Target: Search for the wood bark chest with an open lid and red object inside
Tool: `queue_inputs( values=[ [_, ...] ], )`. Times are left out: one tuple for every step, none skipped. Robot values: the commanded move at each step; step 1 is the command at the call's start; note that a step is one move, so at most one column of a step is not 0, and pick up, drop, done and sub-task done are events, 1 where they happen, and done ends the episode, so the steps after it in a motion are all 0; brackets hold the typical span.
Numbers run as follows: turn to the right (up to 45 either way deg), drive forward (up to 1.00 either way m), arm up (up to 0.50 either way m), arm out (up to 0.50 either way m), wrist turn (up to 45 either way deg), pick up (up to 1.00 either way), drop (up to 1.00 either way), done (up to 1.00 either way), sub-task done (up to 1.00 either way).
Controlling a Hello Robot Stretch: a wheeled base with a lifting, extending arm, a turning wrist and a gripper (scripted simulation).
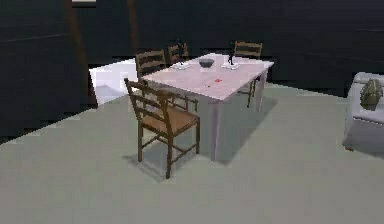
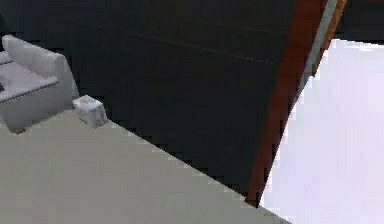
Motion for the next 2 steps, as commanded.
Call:
queue_inputs(
  values=[
    [-30.0, 0.00, 0.00, 0.00, 0.0, 0.00, 0.00, 0.00, 0.00],
    [0.0, 1.00, 0.00, 0.00, 0.0, 0.00, 0.00, 0.00, 0.00]
  ],
)
